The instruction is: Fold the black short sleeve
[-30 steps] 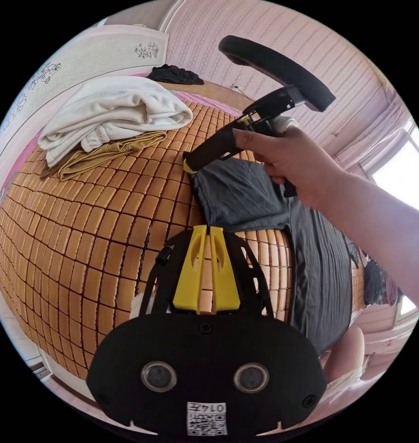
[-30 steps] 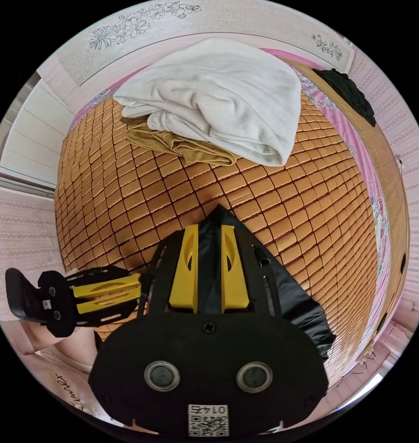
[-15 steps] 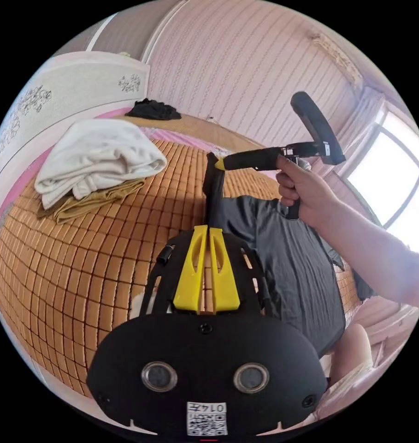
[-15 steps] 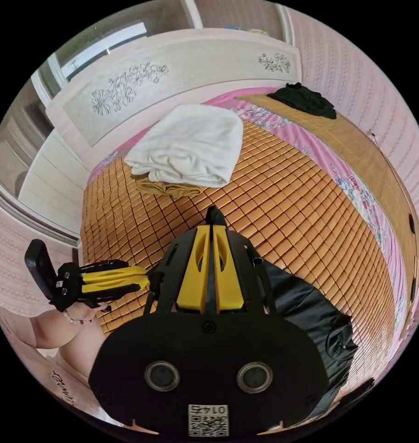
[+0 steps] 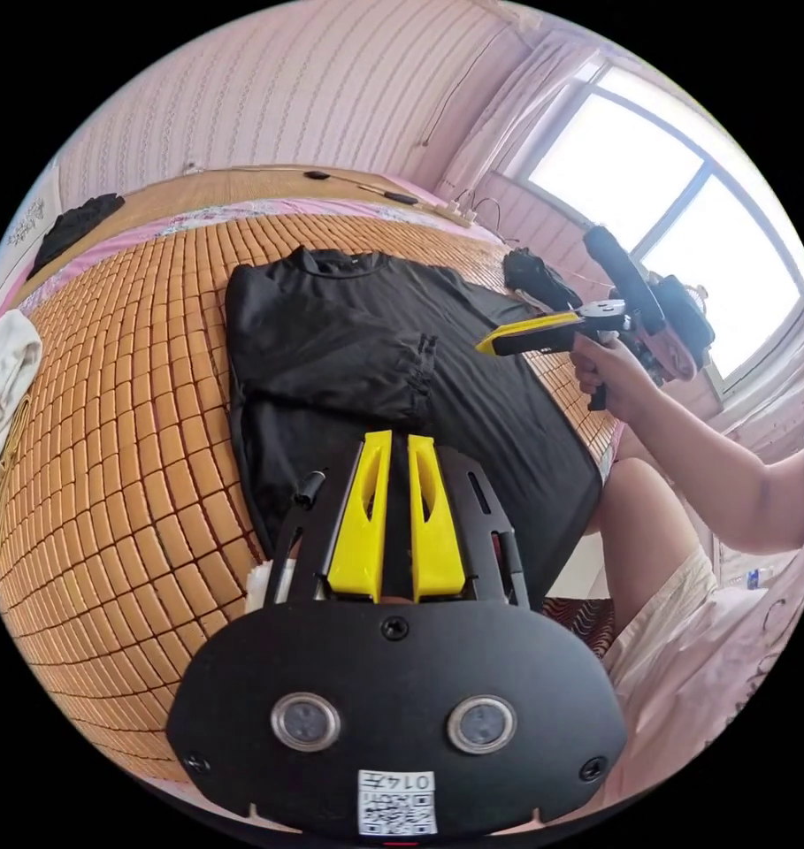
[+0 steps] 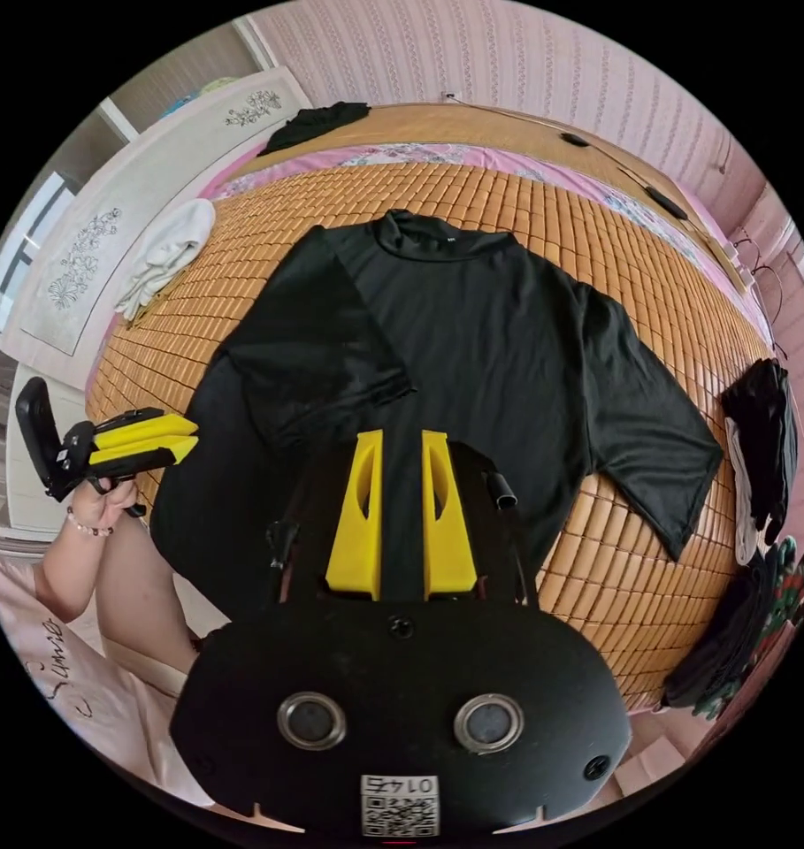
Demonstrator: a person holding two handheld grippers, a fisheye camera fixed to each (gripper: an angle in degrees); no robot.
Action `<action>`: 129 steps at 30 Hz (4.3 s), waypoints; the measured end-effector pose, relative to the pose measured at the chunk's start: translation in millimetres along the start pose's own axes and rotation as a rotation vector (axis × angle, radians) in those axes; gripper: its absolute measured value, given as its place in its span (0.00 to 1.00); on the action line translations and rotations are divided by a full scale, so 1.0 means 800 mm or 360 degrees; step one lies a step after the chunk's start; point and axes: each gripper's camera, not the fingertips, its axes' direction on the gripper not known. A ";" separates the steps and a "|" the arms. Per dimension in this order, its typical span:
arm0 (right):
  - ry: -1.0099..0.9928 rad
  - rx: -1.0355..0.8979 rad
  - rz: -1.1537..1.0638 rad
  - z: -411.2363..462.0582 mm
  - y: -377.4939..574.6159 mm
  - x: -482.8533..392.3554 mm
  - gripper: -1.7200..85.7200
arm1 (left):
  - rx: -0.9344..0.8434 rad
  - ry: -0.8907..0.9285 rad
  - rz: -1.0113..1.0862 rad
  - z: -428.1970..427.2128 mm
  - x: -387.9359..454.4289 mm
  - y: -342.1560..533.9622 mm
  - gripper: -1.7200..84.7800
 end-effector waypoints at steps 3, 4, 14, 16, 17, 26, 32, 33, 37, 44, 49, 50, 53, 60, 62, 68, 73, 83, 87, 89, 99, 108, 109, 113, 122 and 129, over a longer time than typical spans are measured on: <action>0.0096 -0.0044 -0.0046 0.015 0.006 -0.007 0.11 | -0.0080 -0.0052 0.0012 0.022 0.021 -0.029 0.07; 0.0126 -0.0036 -0.0071 0.020 0.007 -0.010 0.11 | -0.0110 -0.0066 0.0024 0.031 0.030 -0.042 0.07; 0.0107 -0.0023 -0.0175 0.060 0.010 -0.006 0.11 | -0.0270 -0.0123 0.0146 0.117 0.118 -0.156 0.08; 0.0074 -0.0016 -0.0156 0.073 0.008 0.005 0.11 | -0.0337 -0.0162 0.0154 0.139 0.129 -0.172 0.07; 0.0065 -0.0011 -0.0149 0.077 0.007 0.008 0.11 | -0.0403 -0.0176 0.0152 0.155 0.136 -0.181 0.06; -0.0069 -0.0083 -0.0155 0.144 0.016 0.041 0.03 | -0.0454 -0.0239 0.0210 0.192 0.191 -0.237 0.01; -0.0065 0.0100 -0.0076 0.135 0.086 0.073 0.09 | -0.0360 -0.0274 0.0180 0.181 0.223 -0.271 0.03; -0.0026 0.0157 -0.0042 0.126 0.113 0.086 0.09 | -0.0355 -0.0308 0.0194 0.179 0.227 -0.274 0.03; 0.0229 0.0232 0.0194 0.110 0.210 0.159 0.09 | -0.0362 -0.0286 0.0184 0.179 0.244 -0.317 0.02; 0.0243 0.0255 0.0618 0.128 0.303 0.283 0.10 | -0.0300 -0.0098 0.0397 0.229 0.362 -0.457 0.04; 0.0193 0.0338 0.0588 0.160 0.322 0.320 0.10 | -0.0377 0.0069 0.0506 0.304 0.457 -0.549 0.05; 0.0192 0.0334 0.0582 0.164 0.323 0.323 0.10 | -0.0398 0.0050 0.0547 0.323 0.482 -0.568 0.05; 0.0239 0.0386 0.0565 0.181 0.333 0.336 0.11 | -0.0450 0.0070 0.0657 0.371 0.543 -0.614 0.06; 0.0174 0.0392 0.0533 0.226 0.352 0.378 0.09 | -0.0566 -0.0103 0.0891 0.467 0.660 -0.683 0.07; 0.0120 0.0427 0.0560 0.232 0.357 0.388 0.09 | -0.0591 -0.0134 0.0932 0.494 0.694 -0.703 0.07; -0.0020 0.0475 0.0599 0.254 0.377 0.419 0.09 | -0.0487 -0.0261 0.0932 0.543 0.756 -0.753 0.08; -0.0033 0.0458 0.0577 0.268 0.379 0.436 0.09 | -0.0562 -0.0448 0.0968 0.589 0.794 -0.771 0.10; -0.0054 0.0486 0.0556 0.281 0.379 0.465 0.04 | -0.0579 -0.0568 0.1087 0.615 0.831 -0.766 0.03; -0.0066 0.0488 0.0557 0.288 0.375 0.476 0.03 | -0.0599 -0.0597 0.1117 0.611 0.831 -0.763 0.01; -0.0077 0.0496 0.0554 0.289 0.373 0.480 0.02 | -0.0609 -0.0571 0.1093 0.605 0.824 -0.763 0.01; -0.0128 0.0575 0.0537 0.290 0.359 0.510 0.02 | -0.0469 -0.0420 0.0828 0.523 0.731 -0.764 0.01; -0.0135 0.0808 0.0343 0.230 0.306 0.478 0.02 | -0.0176 -0.0363 0.0570 0.328 0.578 -0.735 0.01; -0.0175 0.0855 0.0288 0.212 0.295 0.470 0.02 | -0.0157 -0.0354 0.0530 0.296 0.555 -0.727 0.01; -0.0301 0.0874 0.0047 0.170 0.261 0.435 0.02 | -0.0058 -0.0309 0.0487 0.183 0.470 -0.661 0.01; -0.0517 0.0204 -0.0333 0.247 0.209 0.343 0.04 | -0.0290 -0.0128 -0.0031 0.148 0.250 -0.428 0.01; -0.0532 0.0128 -0.0388 0.223 0.175 0.339 0.09 | -0.0170 -0.0055 -0.0180 0.096 0.163 -0.358 0.01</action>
